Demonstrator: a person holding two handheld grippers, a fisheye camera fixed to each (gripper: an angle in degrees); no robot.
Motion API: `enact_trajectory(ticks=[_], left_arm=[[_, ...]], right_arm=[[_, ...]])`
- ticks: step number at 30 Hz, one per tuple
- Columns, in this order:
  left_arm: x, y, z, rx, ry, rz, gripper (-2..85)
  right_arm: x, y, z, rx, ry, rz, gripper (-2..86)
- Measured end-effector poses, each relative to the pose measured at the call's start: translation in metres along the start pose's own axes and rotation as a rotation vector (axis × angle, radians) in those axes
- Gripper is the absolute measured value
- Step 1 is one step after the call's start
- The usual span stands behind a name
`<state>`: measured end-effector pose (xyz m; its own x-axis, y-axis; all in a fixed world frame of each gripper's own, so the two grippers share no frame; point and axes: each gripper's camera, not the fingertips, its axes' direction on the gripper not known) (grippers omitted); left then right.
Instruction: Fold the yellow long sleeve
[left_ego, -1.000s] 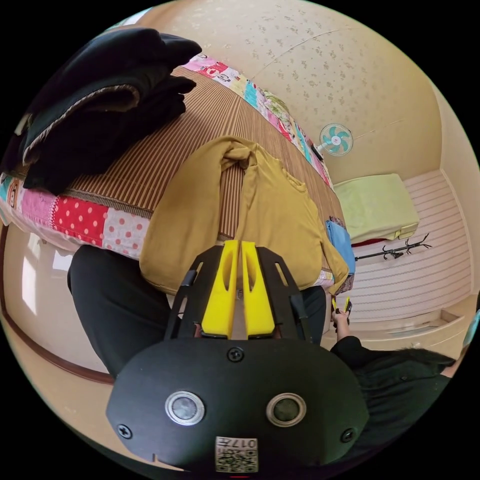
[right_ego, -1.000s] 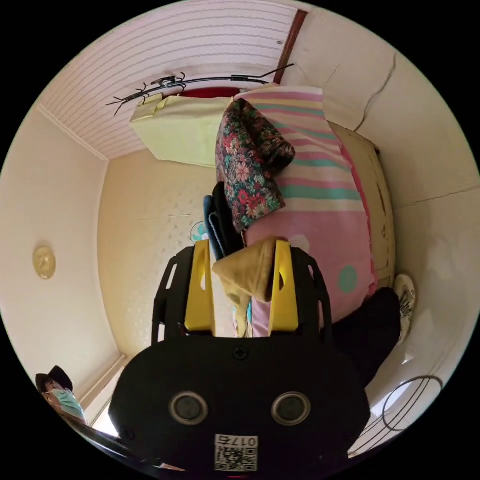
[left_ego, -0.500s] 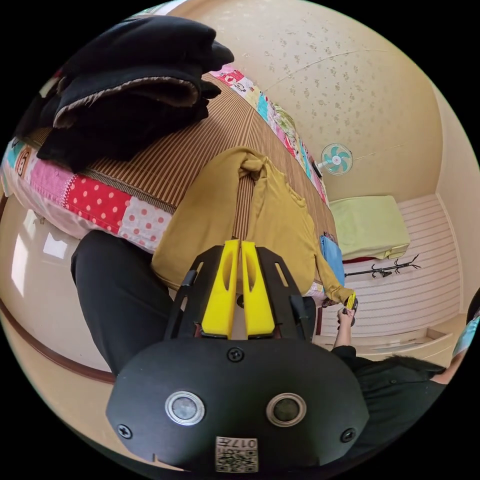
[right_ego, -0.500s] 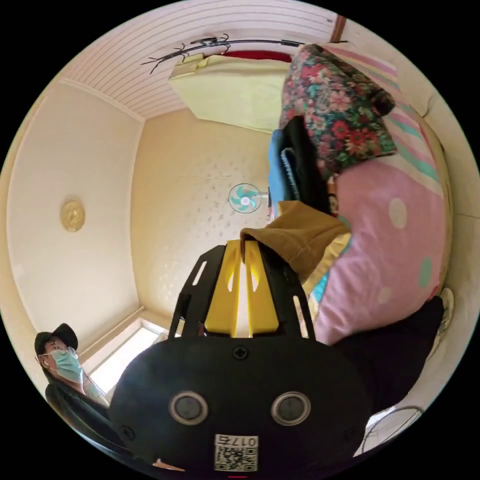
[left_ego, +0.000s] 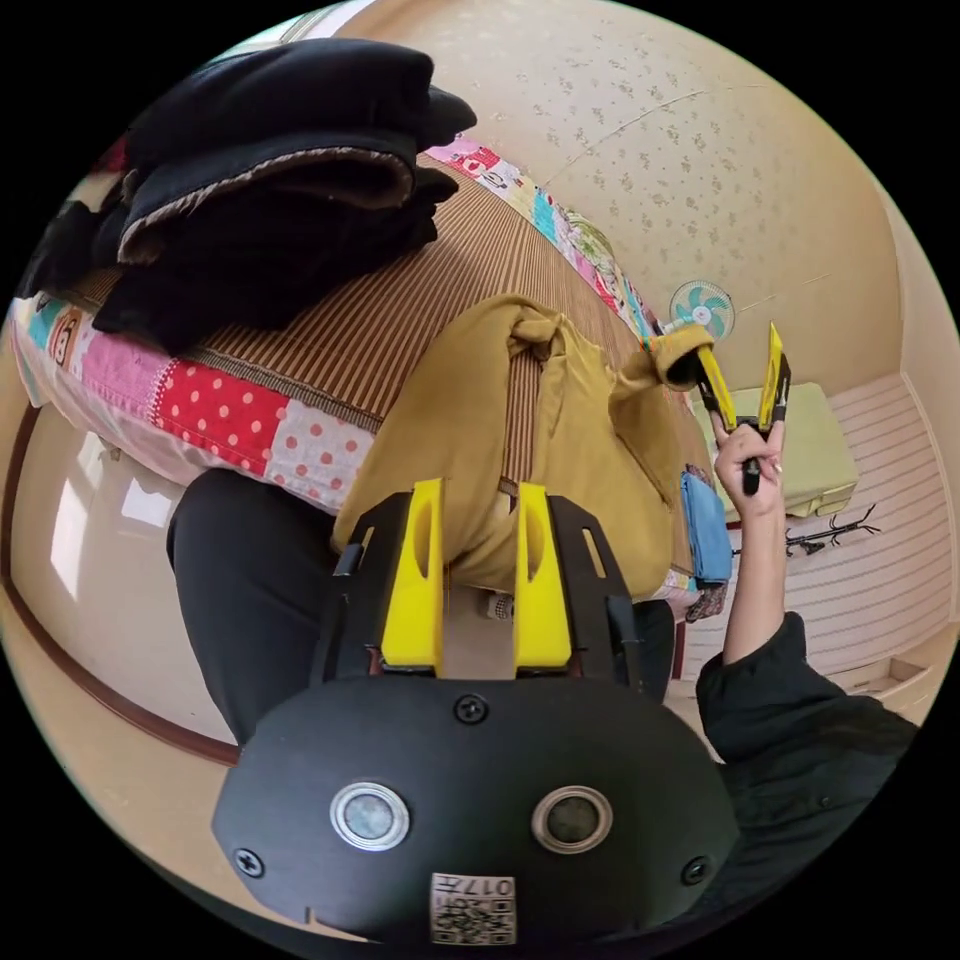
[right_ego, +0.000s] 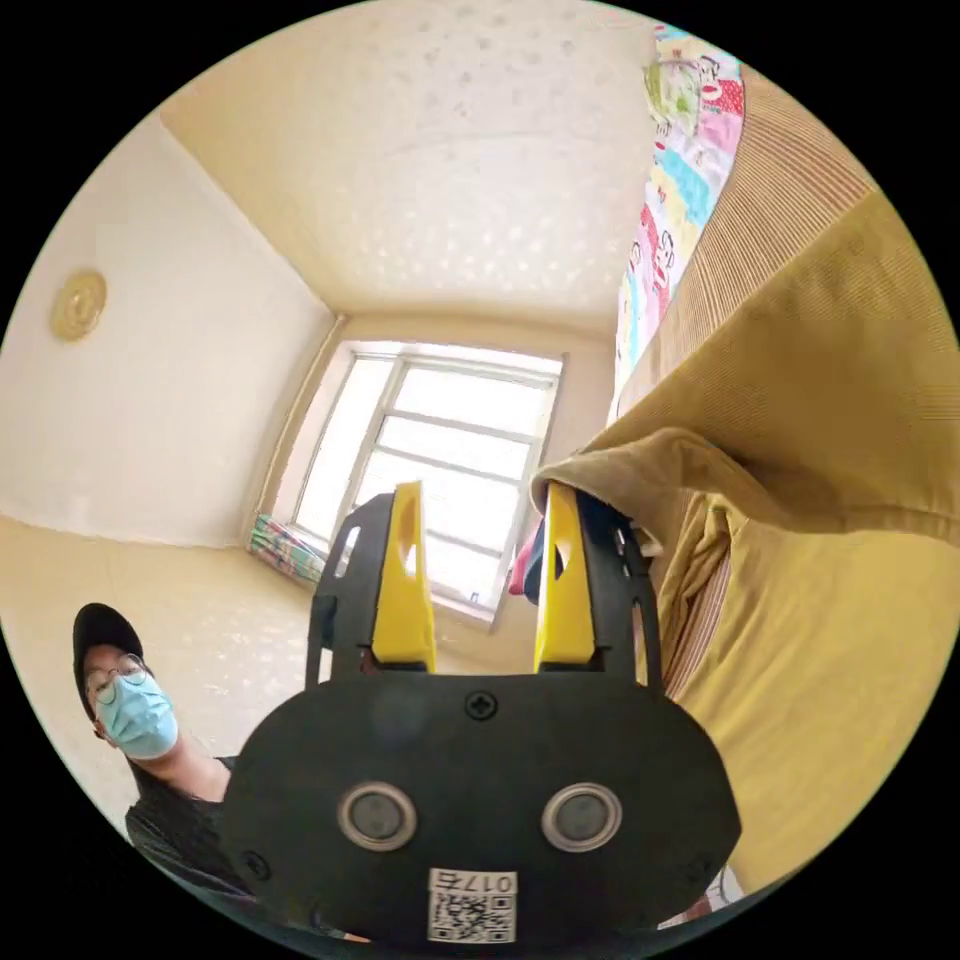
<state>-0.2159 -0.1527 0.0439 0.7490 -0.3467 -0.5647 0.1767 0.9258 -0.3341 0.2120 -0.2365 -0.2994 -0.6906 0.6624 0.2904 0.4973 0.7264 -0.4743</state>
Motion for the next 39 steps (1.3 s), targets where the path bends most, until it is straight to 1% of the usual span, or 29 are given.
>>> enact_trajectory(ticks=[1, 2, 3, 6, 7, 8, 9, 10, 12, 14, 15, 16, 17, 18, 20, 21, 22, 23, 25, 27, 29, 31, 33, 34, 35, 36, 39], left_arm=[[-0.002, 0.000, -0.001, -0.001, -0.046, 0.008, 11.2], [-0.004, -0.001, 0.004, -0.022, -0.083, 0.019, 11.3], [-0.004, -0.003, 0.008, -0.042, -0.088, 0.029, 11.3], [0.002, -0.011, 0.042, -0.175, -0.042, 0.092, 11.3], [0.006, -0.014, 0.053, -0.210, -0.083, 0.112, 10.0], [0.008, -0.018, 0.054, -0.210, -0.162, 0.116, 8.1], [0.008, -0.020, 0.052, -0.212, -0.193, 0.120, 6.8], [0.008, -0.026, 0.046, -0.238, -0.172, 0.141, 5.2], [-0.003, -0.037, 0.023, -0.267, -0.069, 0.102, 4.5], [-0.016, -0.053, -0.032, -0.228, 0.138, 0.075, 4.3], [-0.018, -0.057, -0.050, -0.204, 0.166, 0.072, 4.2], [-0.020, -0.069, -0.086, -0.151, 0.183, 0.075, 4.3], [-0.017, -0.081, -0.122, -0.093, 0.151, 0.099, 4.3], [-0.016, -0.086, -0.140, -0.061, 0.112, 0.107, 4.4], [-0.019, -0.101, -0.203, 0.072, -0.125, 0.045, 4.4], [-0.023, -0.101, -0.216, 0.114, -0.176, 0.013, 4.2], [-0.032, -0.094, -0.238, 0.213, -0.236, -0.050, 3.9], [-0.043, -0.081, -0.255, 0.299, -0.227, -0.094, 4.7], [-0.062, -0.062, -0.262, 0.349, -0.165, -0.126, 6.1], [-0.084, -0.049, -0.251, 0.306, -0.127, -0.183, 8.0], [-0.113, -0.039, -0.224, 0.191, -0.015, -0.245, 10.0], [-0.128, -0.033, -0.209, 0.141, 0.057, -0.269, 10.2], [-0.141, -0.028, -0.202, 0.115, 0.092, -0.303, 10.4], [-0.149, -0.026, -0.204, 0.114, 0.113, -0.323, 10.7], [-0.159, -0.024, -0.208, 0.121, 0.137, -0.346, 11.0], [-0.164, -0.023, -0.212, 0.128, 0.151, -0.360, 11.2], [-0.195, -0.018, -0.226, 0.175, 0.221, -0.432, 12.8]], right_arm=[[0.005, 0.011, 0.005, -0.013, 0.040, -0.004, 15.3], [0.014, 0.033, 0.010, -0.031, 0.129, -0.026, 14.6], [0.024, 0.054, 0.009, -0.054, 0.197, -0.045, 13.7], [0.052, 0.104, -0.009, -0.091, 0.289, -0.063, 11.8], [0.057, 0.113, -0.014, -0.098, 0.312, -0.064, 11.7], [0.065, 0.130, -0.025, -0.124, 0.365, -0.067, 11.4], [0.069, 0.147, -0.036, -0.150, 0.422, -0.075, 11.1], [0.071, 0.154, -0.042, -0.161, 0.452, -0.084, 11.0], [0.070, 0.180, -0.060, -0.194, 0.555, -0.132, 10.5], [0.067, 0.195, -0.066, -0.233, 0.619, -0.183, 10.2], [0.066, 0.204, -0.067, -0.256, 0.670, -0.212, 10.1], [0.066, 0.207, -0.068, -0.260, 0.696, -0.223, 10.0], [0.068, 0.213, -0.070, -0.245, 0.743, -0.238, 9.9], [0.072, 0.216, -0.073, -0.217, 0.769, -0.247, 9.9], [0.084, 0.214, -0.075, -0.196, 0.750, -0.228, 9.9], [0.094, 0.211, -0.074, -0.195, 0.707, -0.200, 10.0], [0.099, 0.210, -0.073, -0.195, 0.683, -0.191, 10.0], [0.106, 0.210, -0.071, -0.193, 0.645, -0.186, 10.1], [0.114, 0.210, -0.065, -0.184, 0.642, -0.192, 10.4], [0.126, 0.202, -0.057, -0.170, 0.665, -0.185, 11.4], [0.138, 0.186, -0.047, -0.163, 0.646, -0.177, 12.1], [0.160, 0.164, -0.028, -0.191, 0.652, -0.144, 12.1], [0.202, 0.130, 0.011, -0.360, 0.626, -0.007, 10.0], [0.207, 0.123, 0.018, -0.381, 0.610, 0.015, 8.6], [0.201, 0.110, 0.027, -0.369, 0.572, 0.005, 5.8], [0.182, 0.096, 0.031, -0.315, 0.549, -0.054, 5.4], [0.128, 0.050, 0.052, -0.194, 0.570, -0.189, 6.1]])
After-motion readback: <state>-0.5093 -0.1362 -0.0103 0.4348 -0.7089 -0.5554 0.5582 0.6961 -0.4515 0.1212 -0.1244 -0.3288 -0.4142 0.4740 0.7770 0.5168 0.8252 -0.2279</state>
